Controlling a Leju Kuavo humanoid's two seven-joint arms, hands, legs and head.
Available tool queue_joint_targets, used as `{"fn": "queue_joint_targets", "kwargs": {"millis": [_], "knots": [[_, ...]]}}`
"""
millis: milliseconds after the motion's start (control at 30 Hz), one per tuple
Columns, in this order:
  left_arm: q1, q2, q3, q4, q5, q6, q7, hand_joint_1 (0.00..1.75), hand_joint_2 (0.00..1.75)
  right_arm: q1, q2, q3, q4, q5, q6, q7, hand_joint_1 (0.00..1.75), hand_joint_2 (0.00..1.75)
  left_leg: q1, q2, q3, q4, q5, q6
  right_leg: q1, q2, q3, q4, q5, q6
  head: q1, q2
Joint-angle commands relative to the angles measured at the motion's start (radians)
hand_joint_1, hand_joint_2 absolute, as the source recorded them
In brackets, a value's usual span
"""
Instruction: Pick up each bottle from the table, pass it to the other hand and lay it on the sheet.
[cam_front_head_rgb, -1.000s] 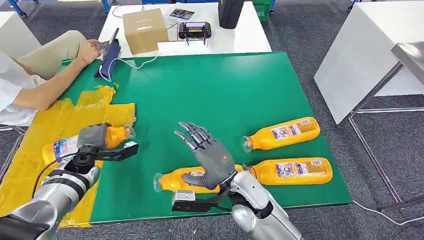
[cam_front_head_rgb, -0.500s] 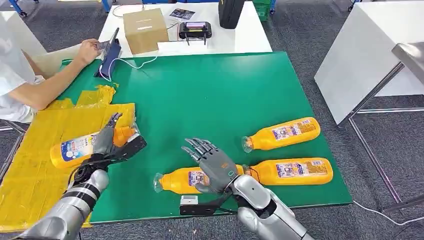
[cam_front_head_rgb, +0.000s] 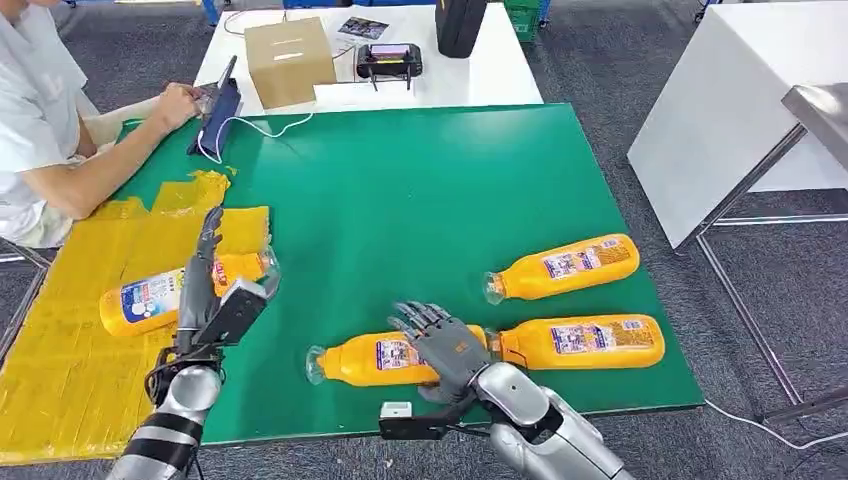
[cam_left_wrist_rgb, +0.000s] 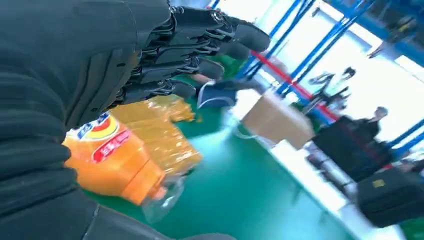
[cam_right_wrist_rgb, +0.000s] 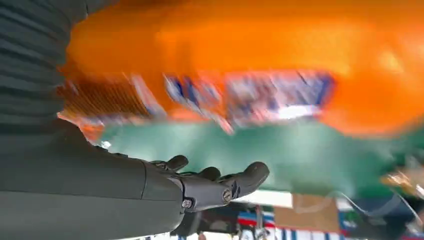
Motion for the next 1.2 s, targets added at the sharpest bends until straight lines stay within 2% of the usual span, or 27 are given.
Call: {"fn": "queue_joint_targets", "kwargs": {"millis": [33,167,267,333,467,500,533,567,667,867,1200], "knots": [[0.054,-0.004,-0.064,-0.162,0.004,-0.026,0.009,0.0,1.75,-0.027,-0.011,-0.01,0.129,0.007,0.013,0.025,0.0,1.75,0.001,-0.003,0.003,0.0,-0.001,-0.001,0.0,0.004,0.004,-0.001,-0.001,-0.001,-0.001,0.0],[0.048,-0.008,-0.076,-0.151,-0.001,-0.019,0.022,0.0,1.75,-0.035,0.02,-0.037,0.209,0.083,-0.003,0.109,0.0,1.75,0.002,-0.004,0.006,0.0,-0.002,-0.002,0.001,0.006,0.007,-0.002,-0.002,-0.002,-0.001,0.0],[0.052,-0.008,-0.076,-0.151,0.002,-0.017,0.025,0.0,1.75,-0.037,0.03,-0.049,0.241,0.1,-0.015,0.111,0.0,1.75,0.002,-0.004,0.004,-0.001,-0.001,-0.001,0.001,0.004,0.005,-0.002,-0.001,-0.002,0.0,0.0],[0.06,-0.01,-0.075,-0.158,0.004,-0.016,0.026,0.0,1.75,-0.039,0.036,-0.062,0.27,0.143,-0.009,0.161,0.0,1.75,0.002,-0.003,0.004,-0.001,-0.001,-0.001,0.001,0.003,0.004,-0.001,0.0,-0.001,0.0,0.0],[0.063,-0.012,-0.077,-0.16,0.004,-0.016,0.026,0.0,1.75,-0.036,0.033,-0.066,0.278,0.144,-0.009,0.16,0.02,1.75,0.002,-0.005,0.006,-0.001,-0.001,-0.001,0.001,0.004,0.008,-0.002,-0.001,-0.002,0.0,0.0],[0.064,-0.014,-0.08,-0.161,0.004,-0.016,0.026,0.0,1.75,-0.035,0.033,-0.071,0.287,0.144,-0.009,0.159,0.3,1.75,0.002,-0.004,0.007,-0.001,-0.001,-0.001,0.001,0.003,0.007,-0.002,-0.001,-0.001,0.0,0.0],[0.065,-0.015,-0.082,-0.163,0.005,-0.015,0.026,0.0,1.75,-0.036,0.038,-0.075,0.298,0.143,-0.004,0.158,0.98,1.75,0.002,-0.006,0.008,-0.001,-0.001,-0.001,0.001,0.004,0.009,-0.002,-0.001,-0.002,0.0,0.0],[0.066,-0.017,-0.085,-0.165,0.005,-0.015,0.025,0.0,1.75,-0.037,0.04,-0.077,0.302,0.143,-0.003,0.155,1.34,1.75,0.002,-0.005,0.008,-0.001,0.0,-0.001,0.001,0.003,0.008,-0.002,0.0,-0.002,0.0,0.0],[0.071,-0.019,-0.094,-0.178,0.015,-0.019,0.023,0.0,1.75,-0.039,0.048,-0.085,0.317,0.141,0.0,0.144,1.52,1.75,0.003,-0.005,0.009,-0.001,-0.001,-0.001,0.001,0.005,0.01,-0.003,0.0,-0.002,0.0,0.0],[0.071,-0.018,-0.097,-0.181,0.015,-0.019,0.023,0.0,1.75,-0.039,0.05,-0.089,0.321,0.14,0.0,0.14,1.52,1.75,0.001,-0.004,0.011,-0.001,0.0,0.0,0.0,0.001,0.011,-0.002,0.0,-0.001,-0.001,0.0],[0.071,-0.018,-0.097,-0.181,0.015,-0.019,0.023,0.0,1.75,-0.039,0.05,-0.089,0.321,0.14,0.0,0.14,1.52,1.75,0.002,-0.006,0.012,-0.001,0.0,-0.001,0.0,0.003,0.013,-0.003,0.0,-0.002,0.0,0.0]]}}
